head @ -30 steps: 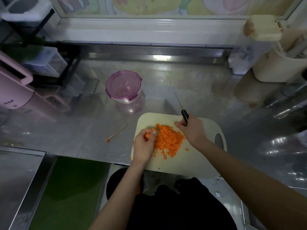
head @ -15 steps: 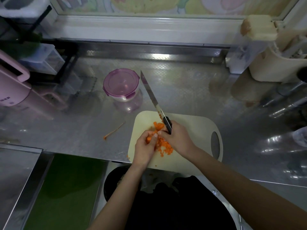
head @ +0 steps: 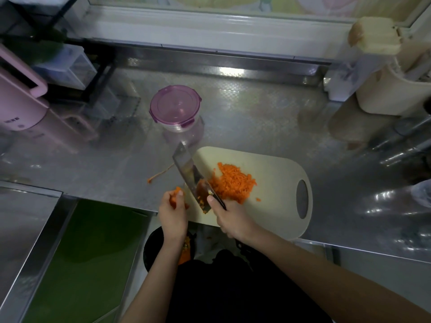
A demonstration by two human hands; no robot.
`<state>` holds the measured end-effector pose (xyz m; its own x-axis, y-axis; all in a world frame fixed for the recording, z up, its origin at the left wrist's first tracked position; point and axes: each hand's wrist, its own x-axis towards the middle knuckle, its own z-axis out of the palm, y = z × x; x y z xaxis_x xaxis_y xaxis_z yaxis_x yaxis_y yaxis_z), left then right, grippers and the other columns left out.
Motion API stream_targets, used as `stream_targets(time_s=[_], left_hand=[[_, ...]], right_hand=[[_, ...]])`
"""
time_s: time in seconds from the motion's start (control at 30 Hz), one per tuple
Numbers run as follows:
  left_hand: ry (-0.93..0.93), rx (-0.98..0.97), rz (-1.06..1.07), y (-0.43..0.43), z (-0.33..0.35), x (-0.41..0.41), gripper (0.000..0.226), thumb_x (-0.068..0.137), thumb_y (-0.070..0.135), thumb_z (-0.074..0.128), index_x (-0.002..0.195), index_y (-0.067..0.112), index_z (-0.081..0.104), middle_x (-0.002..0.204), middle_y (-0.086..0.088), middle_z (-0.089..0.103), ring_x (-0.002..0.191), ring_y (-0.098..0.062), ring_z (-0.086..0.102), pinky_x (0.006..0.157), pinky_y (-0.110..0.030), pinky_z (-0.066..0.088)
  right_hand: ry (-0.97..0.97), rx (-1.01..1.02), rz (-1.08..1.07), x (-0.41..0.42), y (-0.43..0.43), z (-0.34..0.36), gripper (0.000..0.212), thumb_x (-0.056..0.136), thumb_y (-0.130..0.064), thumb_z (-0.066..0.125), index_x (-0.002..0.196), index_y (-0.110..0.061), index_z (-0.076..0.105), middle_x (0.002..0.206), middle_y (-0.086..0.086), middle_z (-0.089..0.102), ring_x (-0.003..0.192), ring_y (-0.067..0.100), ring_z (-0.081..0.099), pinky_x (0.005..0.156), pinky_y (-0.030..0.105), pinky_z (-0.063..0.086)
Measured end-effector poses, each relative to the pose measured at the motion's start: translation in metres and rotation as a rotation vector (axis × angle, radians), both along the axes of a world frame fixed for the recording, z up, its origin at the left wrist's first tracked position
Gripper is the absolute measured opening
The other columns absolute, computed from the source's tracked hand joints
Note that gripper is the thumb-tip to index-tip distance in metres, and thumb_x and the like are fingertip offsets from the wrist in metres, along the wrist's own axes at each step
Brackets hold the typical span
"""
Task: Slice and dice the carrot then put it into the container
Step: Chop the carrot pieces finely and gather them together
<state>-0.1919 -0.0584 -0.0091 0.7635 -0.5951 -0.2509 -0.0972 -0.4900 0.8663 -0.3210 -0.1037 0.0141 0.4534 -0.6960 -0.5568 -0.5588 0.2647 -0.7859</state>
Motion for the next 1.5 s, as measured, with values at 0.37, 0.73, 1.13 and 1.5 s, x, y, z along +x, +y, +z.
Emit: stream_targets(time_s=[0.37,0.73,1.13,1.5], left_hand=[[-0.140,0.049,-0.162,-0.001,-0.007,-0.021,0.018,0.096,0.023,0.048,0.083,0.014,0.056,0.073,-0.004,0.056,0.069,-0.019,0.053,0.060,-0.028,0.037],[-0.115,0.107,-0.274,-0.010,-0.002,-0.020,0.015,0.096,0.022,0.050,0.087,0.013,0.059,0.074,0.001,0.056,0.070,-0.015,0.052,0.065,-0.029,0.038],[-0.251,0.279,-0.647,-0.048,0.006,-0.024,0.011,0.089,0.019,0.060,0.093,0.010,0.065,0.094,-0.003,0.060,0.091,-0.021,0.057,0.072,-0.019,0.036],[-0.330,0.357,-0.701,-0.052,0.008,-0.005,0.054,0.079,0.018,0.070,0.130,0.023,0.053,0.125,-0.003,0.060,0.117,-0.022,0.054,0.098,-0.032,0.042]], right_hand=[[0.125,-0.102,-0.050,-0.038,-0.006,-0.019,0.029,0.098,-0.039,0.043,0.074,-0.023,0.046,0.063,-0.004,0.046,0.057,0.013,0.046,0.057,0.025,0.036],[0.123,-0.090,-0.137,-0.061,-0.017,-0.008,0.040,0.098,-0.040,0.044,0.064,-0.018,0.040,0.059,0.001,0.041,0.051,0.014,0.040,0.055,0.028,0.033],[0.189,-0.230,-0.056,-0.037,-0.013,-0.005,0.039,0.098,-0.038,0.045,0.068,-0.013,0.045,0.059,-0.002,0.042,0.053,0.010,0.041,0.047,0.018,0.029],[0.130,-0.204,-0.118,-0.036,-0.018,-0.004,0.042,0.098,-0.034,0.047,0.061,-0.017,0.037,0.057,-0.002,0.037,0.050,0.010,0.036,0.047,0.021,0.027]])
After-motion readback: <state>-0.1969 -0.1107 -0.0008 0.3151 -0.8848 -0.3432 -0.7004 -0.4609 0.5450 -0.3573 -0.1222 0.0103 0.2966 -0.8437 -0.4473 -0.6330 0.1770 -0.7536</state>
